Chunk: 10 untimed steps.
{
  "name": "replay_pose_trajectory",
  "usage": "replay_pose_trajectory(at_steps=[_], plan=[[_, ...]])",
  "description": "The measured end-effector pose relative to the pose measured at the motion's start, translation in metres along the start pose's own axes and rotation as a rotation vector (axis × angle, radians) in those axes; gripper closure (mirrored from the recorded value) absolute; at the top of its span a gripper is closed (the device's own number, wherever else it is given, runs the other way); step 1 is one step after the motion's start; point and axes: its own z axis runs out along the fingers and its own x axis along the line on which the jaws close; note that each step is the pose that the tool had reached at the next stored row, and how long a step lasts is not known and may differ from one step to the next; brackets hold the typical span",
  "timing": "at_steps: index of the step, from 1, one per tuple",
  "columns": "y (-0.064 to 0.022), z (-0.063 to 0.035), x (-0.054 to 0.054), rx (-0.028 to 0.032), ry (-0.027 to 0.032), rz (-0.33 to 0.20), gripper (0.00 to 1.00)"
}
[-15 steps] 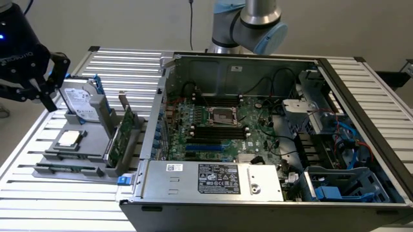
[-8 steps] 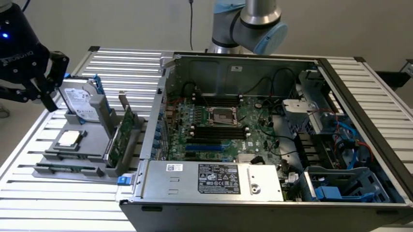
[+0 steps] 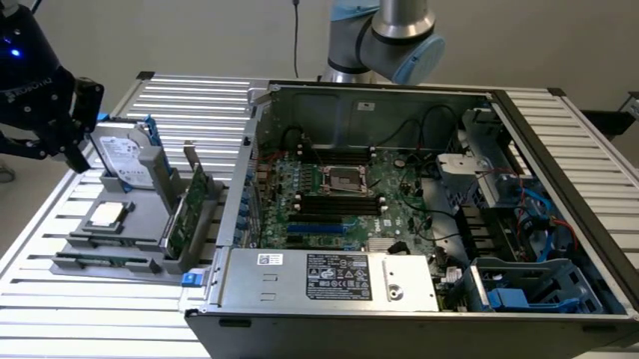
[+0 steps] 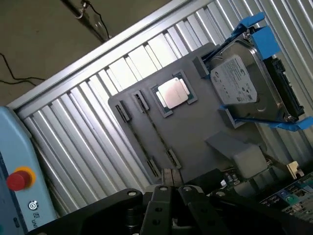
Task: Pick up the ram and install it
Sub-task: 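Pick up the ram and move it above insertion slot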
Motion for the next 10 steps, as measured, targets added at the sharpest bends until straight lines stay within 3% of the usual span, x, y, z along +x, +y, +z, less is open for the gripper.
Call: replay_pose_trajectory(at_steps=[10], plan=[[0.0000,0.0000,0.0000,0.0004,0.0007,-0.182,0.89]])
